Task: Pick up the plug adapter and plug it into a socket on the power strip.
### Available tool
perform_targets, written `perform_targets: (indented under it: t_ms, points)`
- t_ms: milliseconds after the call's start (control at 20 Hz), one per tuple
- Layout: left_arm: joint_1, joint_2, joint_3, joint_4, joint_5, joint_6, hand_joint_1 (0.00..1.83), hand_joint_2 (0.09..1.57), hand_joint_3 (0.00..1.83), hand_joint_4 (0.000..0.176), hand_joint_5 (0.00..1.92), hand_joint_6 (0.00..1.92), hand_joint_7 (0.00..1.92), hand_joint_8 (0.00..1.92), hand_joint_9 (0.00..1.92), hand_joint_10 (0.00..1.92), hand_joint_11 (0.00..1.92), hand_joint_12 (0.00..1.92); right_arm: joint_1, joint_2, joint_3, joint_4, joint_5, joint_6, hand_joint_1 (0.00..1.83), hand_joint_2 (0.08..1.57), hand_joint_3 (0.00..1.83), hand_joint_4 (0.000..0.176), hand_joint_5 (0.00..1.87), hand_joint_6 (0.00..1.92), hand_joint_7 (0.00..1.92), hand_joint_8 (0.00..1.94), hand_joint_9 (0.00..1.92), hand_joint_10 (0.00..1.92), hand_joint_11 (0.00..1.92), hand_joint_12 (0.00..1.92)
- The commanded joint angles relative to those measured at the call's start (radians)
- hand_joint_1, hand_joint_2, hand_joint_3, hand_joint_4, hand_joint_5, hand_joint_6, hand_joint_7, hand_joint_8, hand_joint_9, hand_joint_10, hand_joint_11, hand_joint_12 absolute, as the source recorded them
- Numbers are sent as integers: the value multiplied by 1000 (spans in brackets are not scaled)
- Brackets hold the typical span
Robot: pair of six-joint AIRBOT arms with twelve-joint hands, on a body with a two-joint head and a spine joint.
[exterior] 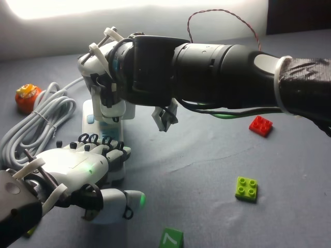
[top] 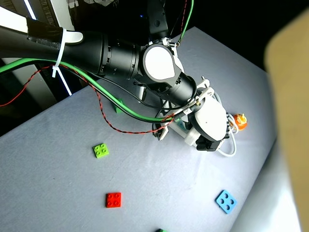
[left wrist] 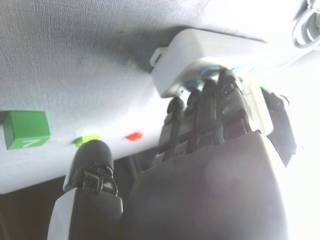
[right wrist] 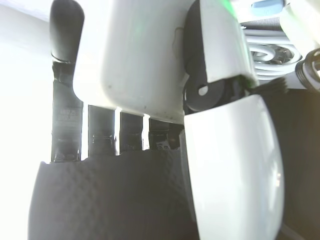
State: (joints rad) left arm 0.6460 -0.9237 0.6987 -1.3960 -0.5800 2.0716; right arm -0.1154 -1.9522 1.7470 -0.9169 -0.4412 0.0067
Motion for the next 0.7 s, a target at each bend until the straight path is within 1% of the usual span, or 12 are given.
perform_targets:
  t_ms: [0,50,100,150,250,300,400,600,650]
  points:
    - [5,-5,-10,-24,82,-5,0,1304,2,0,79,6,74,7,47,5,8,16,2,3,-9,2,16,-1,1153,1076,0,0,812,562,971,261,975,257,597,1136]
    - [4,-5,-9,-24,84,-5,0,1305,2,0,87,8,82,9,54,7,13,19,5,5,-9,2,23,5,1140,1060,0,0,844,285,994,121,982,182,578,1120]
    - [4,-5,-9,-24,85,-5,0,1295,0,0,92,10,83,9,55,7,22,23,7,7,-9,2,29,6,1131,1059,0,0,844,136,976,46,961,111,527,1117]
    - [3,-5,-9,-24,85,-5,0,1293,0,0,81,5,74,4,48,3,15,21,9,9,-9,2,30,6,1129,1052,0,0,846,62,967,15,958,68,499,1112]
    - [1,-5,-8,-24,86,-5,0,1290,0,0,85,5,73,3,47,2,14,22,11,12,-9,2,30,6,1103,1020,0,0,786,15,877,0,882,23,439,1091]
    - [0,-5,-7,-24,86,-5,0,1298,0,0,84,4,74,3,42,0,2,17,13,14,-10,2,28,5,1078,1015,0,0,695,2,758,0,774,4,331,1122]
    - [0,-5,-6,-24,86,-5,0,1296,0,0,79,1,75,3,47,2,12,22,15,20,-12,2,28,6,1032,997,0,0,547,0,598,0,609,0,164,1139]
    - [-2,-5,-4,-24,86,-5,0,1295,0,0,78,1,74,2,47,2,13,23,26,40,-25,2,31,0,1026,996,0,0,528,0,578,0,588,0,142,1139]
    - [-3,-5,-4,-24,86,-5,0,1292,0,0,87,4,75,2,53,5,19,26,32,51,-37,2,31,-2,1023,967,0,0,476,0,505,0,507,0,63,1112]
